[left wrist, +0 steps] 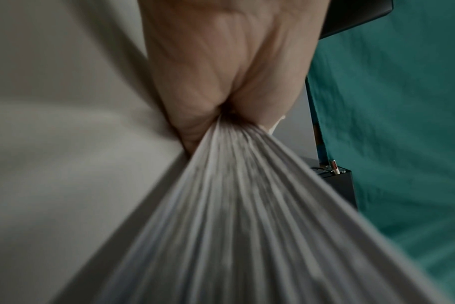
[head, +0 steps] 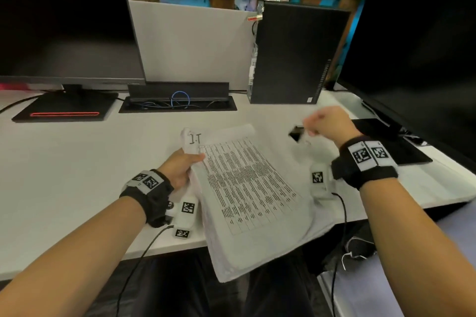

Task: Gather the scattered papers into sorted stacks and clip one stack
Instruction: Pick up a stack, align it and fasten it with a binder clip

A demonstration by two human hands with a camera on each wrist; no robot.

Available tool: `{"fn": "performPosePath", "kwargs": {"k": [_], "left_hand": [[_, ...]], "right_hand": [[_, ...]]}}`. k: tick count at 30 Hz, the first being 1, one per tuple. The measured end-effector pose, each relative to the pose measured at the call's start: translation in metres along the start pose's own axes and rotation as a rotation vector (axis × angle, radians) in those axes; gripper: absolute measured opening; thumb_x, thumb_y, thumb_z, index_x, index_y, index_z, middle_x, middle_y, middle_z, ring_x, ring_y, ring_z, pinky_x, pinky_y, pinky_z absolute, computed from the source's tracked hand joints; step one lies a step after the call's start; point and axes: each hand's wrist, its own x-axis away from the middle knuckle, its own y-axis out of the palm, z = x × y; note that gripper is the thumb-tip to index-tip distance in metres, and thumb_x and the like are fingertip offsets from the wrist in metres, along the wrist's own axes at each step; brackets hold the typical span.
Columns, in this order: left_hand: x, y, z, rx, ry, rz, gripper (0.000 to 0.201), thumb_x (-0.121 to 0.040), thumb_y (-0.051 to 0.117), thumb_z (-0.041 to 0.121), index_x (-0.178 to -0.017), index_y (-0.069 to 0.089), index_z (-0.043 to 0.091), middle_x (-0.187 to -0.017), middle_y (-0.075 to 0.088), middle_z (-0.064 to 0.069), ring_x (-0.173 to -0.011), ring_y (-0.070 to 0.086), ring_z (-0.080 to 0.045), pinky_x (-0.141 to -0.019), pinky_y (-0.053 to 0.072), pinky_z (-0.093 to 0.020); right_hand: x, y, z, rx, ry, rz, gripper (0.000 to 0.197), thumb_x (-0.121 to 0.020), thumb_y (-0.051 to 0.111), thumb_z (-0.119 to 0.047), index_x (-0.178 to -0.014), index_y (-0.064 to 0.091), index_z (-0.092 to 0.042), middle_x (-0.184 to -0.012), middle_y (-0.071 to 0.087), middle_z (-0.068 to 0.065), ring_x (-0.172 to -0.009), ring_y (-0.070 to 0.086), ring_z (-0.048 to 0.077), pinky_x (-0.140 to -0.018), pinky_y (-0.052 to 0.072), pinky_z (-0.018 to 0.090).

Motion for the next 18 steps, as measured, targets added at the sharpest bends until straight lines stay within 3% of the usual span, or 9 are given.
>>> {"fn": "performPosePath", "kwargs": {"k": [2, 4, 6, 8, 10, 12, 16, 18], "left_hand": [[0.000, 0.001, -0.002, 0.014, 0.007, -0.023, 0.038, -0.095, 0.046, -0.002, -0.133, 0.050, 0.003, -0.126, 0.060, -0.019, -0.099, 0.064, -0.027, -0.073, 0.058, -0.034], [-0.001, 0.002, -0.003, 0.035, 0.013, -0.041, 0.038, -0.095, 0.046, -0.002, -0.133, 0.050, 0.001, -0.126, 0.059, -0.021, -0.097, 0.065, -0.026, -0.068, 0.059, -0.031], [-0.001, 0.001, -0.004, 0.052, 0.017, -0.041, 0.038, -0.095, 0.046, -0.003, -0.132, 0.050, 0.001, -0.126, 0.059, -0.022, -0.093, 0.067, -0.025, -0.068, 0.060, -0.032], [-0.001, 0.002, -0.005, 0.073, 0.024, -0.033, 0.039, -0.093, 0.047, -0.005, -0.132, 0.051, 0.001, -0.126, 0.059, -0.024, -0.089, 0.068, -0.025, -0.070, 0.060, -0.034], [-0.002, 0.002, -0.006, 0.090, 0.028, -0.013, 0.040, -0.092, 0.049, -0.007, -0.131, 0.051, 0.000, -0.126, 0.058, -0.024, -0.092, 0.067, -0.028, -0.070, 0.060, -0.036], [-0.003, 0.001, -0.007, 0.103, 0.028, 0.011, 0.039, -0.091, 0.050, -0.007, -0.129, 0.052, 0.000, -0.125, 0.060, -0.024, -0.095, 0.065, -0.030, -0.071, 0.060, -0.037], [-0.007, 0.004, -0.005, 0.094, 0.063, 0.057, 0.034, -0.096, 0.050, 0.005, -0.130, 0.052, 0.002, -0.123, 0.061, -0.023, -0.101, 0.065, -0.031, -0.078, 0.058, -0.038], [-0.012, 0.005, 0.001, 0.117, 0.151, 0.162, 0.043, -0.099, 0.046, 0.010, -0.141, 0.039, 0.016, -0.129, 0.056, -0.016, -0.108, 0.062, -0.030, -0.086, 0.055, -0.042]], "right_hand": [[0.002, 0.008, -0.046, -0.347, -0.126, 0.017, 0.013, -0.085, 0.067, -0.001, -0.080, 0.070, -0.013, -0.078, 0.068, 0.008, -0.073, 0.065, 0.018, -0.077, 0.057, 0.030], [0.008, 0.027, -0.086, -0.666, -0.210, -0.080, 0.016, -0.088, 0.064, 0.004, -0.083, 0.068, -0.011, -0.079, 0.064, 0.005, -0.069, 0.061, 0.012, -0.072, 0.057, 0.023], [0.010, 0.059, -0.110, -0.943, -0.155, -0.186, 0.013, -0.091, 0.058, 0.009, -0.097, 0.066, 0.002, -0.082, 0.061, 0.006, -0.071, 0.057, 0.011, -0.072, 0.056, 0.020], [0.009, 0.096, -0.120, -1.174, -0.006, -0.283, 0.029, -0.094, 0.052, 0.008, -0.123, 0.054, 0.014, -0.086, 0.057, 0.006, -0.075, 0.056, 0.010, -0.072, 0.055, 0.017], [0.002, 0.132, -0.115, -1.334, 0.157, -0.321, 0.040, -0.097, 0.048, 0.006, -0.136, 0.042, 0.014, -0.089, 0.055, 0.005, -0.077, 0.056, 0.010, -0.070, 0.054, 0.016], [-0.001, 0.162, -0.101, -1.396, 0.251, -0.334, 0.043, -0.097, 0.047, 0.006, -0.139, 0.039, 0.013, -0.092, 0.055, 0.005, -0.080, 0.056, 0.010, -0.073, 0.053, 0.018], [0.002, 0.194, -0.067, -1.531, 0.312, -0.347, 0.041, -0.097, 0.050, 0.006, -0.136, 0.042, 0.013, -0.101, 0.060, 0.010, -0.091, 0.061, 0.014, -0.079, 0.056, 0.017], [0.001, 0.196, -0.060, -1.596, 0.286, -0.366, 0.038, -0.096, 0.052, 0.006, -0.133, 0.047, 0.009, -0.105, 0.062, 0.012, -0.095, 0.062, 0.017, -0.087, 0.054, 0.021]]}}
